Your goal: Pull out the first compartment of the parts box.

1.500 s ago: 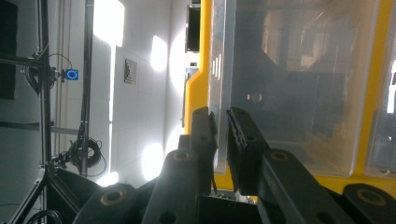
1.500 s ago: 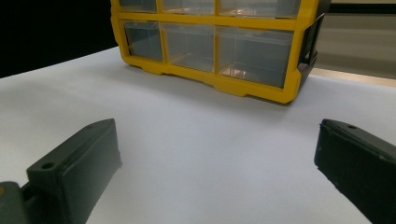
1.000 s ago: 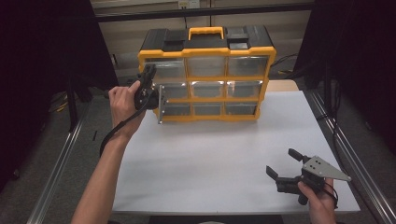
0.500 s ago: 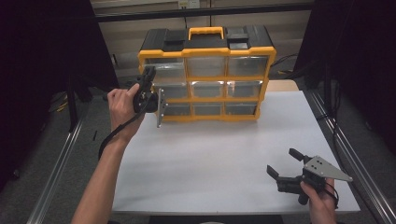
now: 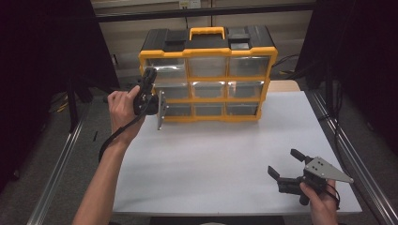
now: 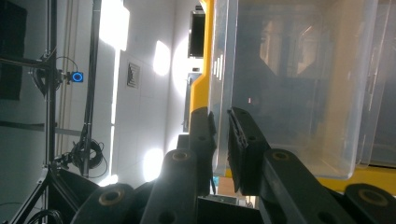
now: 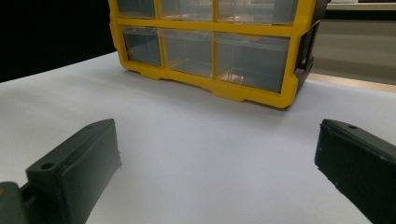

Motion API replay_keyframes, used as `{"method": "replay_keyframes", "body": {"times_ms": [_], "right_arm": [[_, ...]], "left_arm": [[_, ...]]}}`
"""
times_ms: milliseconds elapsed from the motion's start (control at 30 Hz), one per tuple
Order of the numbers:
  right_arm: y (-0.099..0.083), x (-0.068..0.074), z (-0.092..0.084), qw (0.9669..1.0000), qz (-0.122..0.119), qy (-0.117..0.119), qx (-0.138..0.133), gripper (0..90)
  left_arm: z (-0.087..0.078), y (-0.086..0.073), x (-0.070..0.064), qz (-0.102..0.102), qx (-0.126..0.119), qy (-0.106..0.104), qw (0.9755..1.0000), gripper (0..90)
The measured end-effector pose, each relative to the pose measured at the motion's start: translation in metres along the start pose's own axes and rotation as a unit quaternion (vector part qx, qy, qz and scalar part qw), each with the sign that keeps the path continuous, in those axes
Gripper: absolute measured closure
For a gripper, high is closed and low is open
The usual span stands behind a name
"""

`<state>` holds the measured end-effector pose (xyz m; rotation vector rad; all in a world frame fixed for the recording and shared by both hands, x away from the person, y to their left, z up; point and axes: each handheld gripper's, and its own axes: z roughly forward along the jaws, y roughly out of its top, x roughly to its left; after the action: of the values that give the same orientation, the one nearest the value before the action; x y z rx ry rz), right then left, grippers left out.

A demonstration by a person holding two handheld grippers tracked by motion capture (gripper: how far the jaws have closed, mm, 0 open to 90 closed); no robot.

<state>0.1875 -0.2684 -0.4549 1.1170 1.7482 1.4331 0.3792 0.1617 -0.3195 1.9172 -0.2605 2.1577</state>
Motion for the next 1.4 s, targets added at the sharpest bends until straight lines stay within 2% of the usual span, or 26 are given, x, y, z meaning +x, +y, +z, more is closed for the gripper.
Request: {"method": "replay_keyframes", "body": {"times_ms": [200, 267, 367, 400, 467, 633, 733, 767, 833, 1033, 1067, 1233, 1400], "right_arm": [[0.0, -0.001, -0.001, 1.0, 0.0, -0.001, 0.0, 0.0], [0.0, 0.0, 0.0, 1.0, 0.0, 0.0, 0.001, 0.0], [0.0, 0.0, 0.0, 1.0, -0.001, 0.0, 0.001, 0.0], [0.0, 0.0, 0.0, 1.0, 0.0, 0.0, 0.001, 0.0], [0.0, 0.0, 0.0, 1.0, 0.0, -0.001, 0.0, 0.0], [0.0, 0.0, 0.0, 1.0, 0.0, 0.0, 0.001, 0.0], [0.0, 0.0, 0.0, 1.0, -0.001, 0.0, 0.001, 0.0], [0.0, 0.0, 0.0, 1.0, 0.0, 0.0, 0.001, 0.0], [0.0, 0.0, -0.001, 1.0, 0.001, -0.001, 0.001, 0.0], [0.0, 0.0, -0.001, 1.0, -0.001, 0.002, 0.002, 0.0], [0.0, 0.0, 0.0, 1.0, 0.0, 0.001, 0.001, 0.0], [0.0, 0.0, 0.0, 1.0, 0.0, 0.002, 0.002, 0.0], [0.0, 0.001, 0.0, 1.0, -0.001, 0.004, 0.005, 0.0]], "left_arm": [[-0.003, 0.001, -0.001, -0.004, 0.0, 0.005, 1.0, 80.7], [-0.005, 0.002, -0.001, 0.005, -0.001, 0.012, 0.9999, 80.8], [-0.007, 0.002, -0.001, 0.0, -0.005, 0.015, 0.9999, 80.8], [-0.007, 0.001, -0.001, -0.004, -0.002, 0.01, 0.9999, 80.7], [-0.01, 0.002, -0.001, -0.008, -0.002, 0.013, 0.9999, 80.8], [-0.012, 0.001, -0.001, -0.001, -0.007, 0.017, 0.9998, 80.9], [-0.013, 0.002, -0.001, -0.003, -0.006, 0.011, 0.9999, 80.9], [-0.013, 0.002, 0.0, 0.003, -0.007, 0.014, 0.9999, 80.9], [-0.014, 0.002, 0.0, -0.001, -0.01, 0.015, 0.9998, 80.9], [-0.018, 0.003, -0.002, 0.0, -0.002, 0.016, 0.9999, 80.6], [-0.017, 0.003, -0.002, -0.005, -0.003, 0.011, 0.9999, 80.6], [-0.021, 0.003, -0.002, -0.005, -0.009, 0.017, 0.9998, 80.5], [-0.026, 0.003, -0.002, -0.016, -0.004, 0.02, 0.9997, 80.6]]}}
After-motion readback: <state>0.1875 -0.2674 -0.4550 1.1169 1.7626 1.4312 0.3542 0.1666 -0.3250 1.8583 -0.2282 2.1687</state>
